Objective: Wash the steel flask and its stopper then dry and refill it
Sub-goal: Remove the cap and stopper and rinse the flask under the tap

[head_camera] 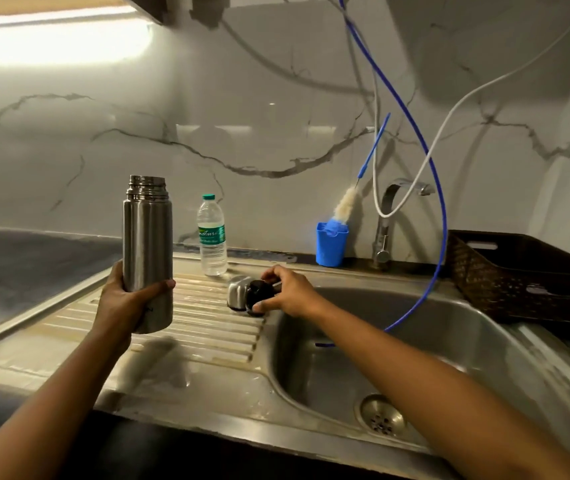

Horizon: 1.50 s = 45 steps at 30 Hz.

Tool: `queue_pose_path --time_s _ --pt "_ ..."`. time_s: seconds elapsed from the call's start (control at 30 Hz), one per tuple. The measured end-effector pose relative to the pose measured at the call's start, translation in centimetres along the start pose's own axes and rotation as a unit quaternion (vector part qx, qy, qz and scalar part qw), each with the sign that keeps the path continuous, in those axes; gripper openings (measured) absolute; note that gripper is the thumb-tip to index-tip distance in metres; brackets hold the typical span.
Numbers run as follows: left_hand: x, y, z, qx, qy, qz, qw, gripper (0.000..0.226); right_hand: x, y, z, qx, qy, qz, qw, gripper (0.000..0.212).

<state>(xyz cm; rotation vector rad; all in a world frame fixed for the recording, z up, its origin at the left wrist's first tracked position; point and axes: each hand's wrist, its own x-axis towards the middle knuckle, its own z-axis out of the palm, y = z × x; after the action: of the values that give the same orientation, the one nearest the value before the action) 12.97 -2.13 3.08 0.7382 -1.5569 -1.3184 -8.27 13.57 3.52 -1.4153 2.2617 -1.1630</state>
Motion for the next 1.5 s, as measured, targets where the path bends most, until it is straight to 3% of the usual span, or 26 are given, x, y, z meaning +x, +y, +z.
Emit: queue_pose_path --time_s 0.27,0.5,0.67,0.83,1.07,1.17,1.23,1.37,1.5 --pt "0.9 -0.7 -0.9 -0.006 0.015 0.003 1.0 0.07 0.8 -0.5 4.5 -0.043 0.032 -0.056 0.997 0.057" --pt "0.4 -0.3 -0.8 -0.012 -0.006 0.01 1.0 0.072 0.3 -0.7 4.4 0.002 0.062 -0.066 0.996 0.072" --pt "-1.1 0.9 0.2 -0.011 -0.044 0.032 0.998 0.09 -1.7 -0.9 0.1 0.02 0.108 -0.056 0.992 0.048" --pt "-3.8 3.4 3.8 0.004 -0.099 0.053 0.994 0.098 -3.9 -2.9 -6.2 0.154 0.147 -0.058 0.975 0.023" --pt "-6.5 4.3 13.2 -0.003 -0.214 0.067 0.974 0.101 -6.0 -5.4 -10.5 0.255 0.039 -0.054 0.965 0.053" --pt "-7.4 4.7 16.9 0.041 -0.246 0.092 0.964 0.099 -5.8 -4.6 -10.5 0.334 0.117 -0.027 0.935 0.061" --pt "-7.9 4.6 18.9 0.061 -0.258 0.105 0.959 0.104 -6.0 -3.6 -11.2 0.372 0.175 -0.015 0.912 0.055" --pt "-8.4 3.9 20.8 0.085 -0.316 0.13 0.936 0.122 -6.3 -1.5 -12.3 0.354 0.238 -0.012 0.904 0.051" --pt "-7.4 1.9 19.9 0.177 -0.401 0.137 0.888 0.093 -6.8 0.0 -14.3 0.379 0.273 -0.017 0.884 0.045"
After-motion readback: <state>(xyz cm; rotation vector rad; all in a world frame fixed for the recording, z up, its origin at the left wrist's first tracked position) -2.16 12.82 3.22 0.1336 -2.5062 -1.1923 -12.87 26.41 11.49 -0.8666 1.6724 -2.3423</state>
